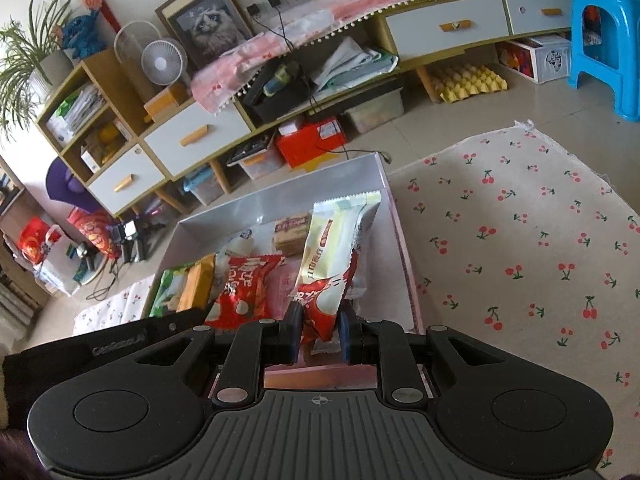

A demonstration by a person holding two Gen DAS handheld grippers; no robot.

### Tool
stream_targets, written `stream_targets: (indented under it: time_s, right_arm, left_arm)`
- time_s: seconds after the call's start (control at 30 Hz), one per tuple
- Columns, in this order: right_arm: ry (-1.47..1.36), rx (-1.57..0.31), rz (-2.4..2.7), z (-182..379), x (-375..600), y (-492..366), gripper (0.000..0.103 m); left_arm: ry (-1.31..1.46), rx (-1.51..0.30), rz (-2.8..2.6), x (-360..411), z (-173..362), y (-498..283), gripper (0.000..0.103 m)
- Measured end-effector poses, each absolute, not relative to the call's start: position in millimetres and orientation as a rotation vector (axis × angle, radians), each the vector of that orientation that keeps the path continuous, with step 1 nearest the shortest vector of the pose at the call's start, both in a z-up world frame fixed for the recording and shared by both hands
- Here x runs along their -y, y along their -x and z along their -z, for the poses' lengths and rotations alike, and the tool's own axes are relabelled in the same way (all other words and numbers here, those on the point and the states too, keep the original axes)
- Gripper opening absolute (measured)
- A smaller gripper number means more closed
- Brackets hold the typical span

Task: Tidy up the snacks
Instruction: 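Lower the gold wafer bar into the box with left tool while right places red-white pack, then withdraw both tools from the box toward the remaining snacks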

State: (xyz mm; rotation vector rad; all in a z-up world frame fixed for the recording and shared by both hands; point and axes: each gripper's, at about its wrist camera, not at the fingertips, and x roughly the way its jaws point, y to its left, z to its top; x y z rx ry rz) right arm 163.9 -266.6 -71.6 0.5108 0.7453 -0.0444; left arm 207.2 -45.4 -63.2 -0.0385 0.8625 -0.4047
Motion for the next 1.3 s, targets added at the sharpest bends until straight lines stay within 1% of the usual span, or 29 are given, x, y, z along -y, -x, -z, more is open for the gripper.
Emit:
stream_targets:
  time_s: [0.27,0.4,0.5,0.57,0.6,0.7,0.77,0.8,0.83,0.87,0.93,1.03,1.3]
  right_arm:
    - [-0.509,-0.749,0.041,72,265,-164,0.019]
    - [-0.508,-0.75,0.041,72,265,-164,0.02]
    - [-0.505,-0.75,0.042,72,264,-164,0.023]
    - [-0.5,-0.75,0.039,71,263,-164,0.023]
    - [-0.495,-0.75,0.038,71,262,-164,0.023]
    - [-0.478,-0.747,0.036,69,261,-163,0.03]
    - [-0.481,-0.746,0.03,67,261,-163,0.039]
    - [-0.483,-0.747,0.028,67,260,-163,0.042]
    - [-0.483,-0.747,0.026,66,260,-162,0.048]
    - [-0.481,-0.745,0.025,64,261,-162,0.051]
    - [-0.473,-0.737,0.023,61,261,-160,0.052]
    - [-0.461,-0.726,0.027,57,262,-158,0.06]
    - [-0.419,-0.735,0.02,54,260,-149,0.061]
  left_arm:
    - [-0.003,-0.842,0.384,50,69,-213,0.026]
    - [0.04,-0.837,0.378,43,70,-210,0.027]
    - [0.036,-0.835,0.373,41,68,-207,0.028]
    - [0.024,-0.832,0.37,43,65,-206,0.033]
    - [0.021,-0.827,0.369,43,64,-204,0.034]
    - [0.034,-0.829,0.377,43,60,-201,0.039]
    - [0.036,-0.825,0.374,42,58,-198,0.043]
    - [0.037,-0.822,0.374,41,57,-196,0.045]
    - [0.037,-0.82,0.374,40,55,-195,0.049]
    - [0.038,-0.817,0.375,39,54,-193,0.052]
    - [0.04,-0.813,0.378,38,51,-189,0.055]
    - [0.042,-0.805,0.38,35,46,-183,0.058]
    - [0.08,-0.814,0.395,22,34,-166,0.062]
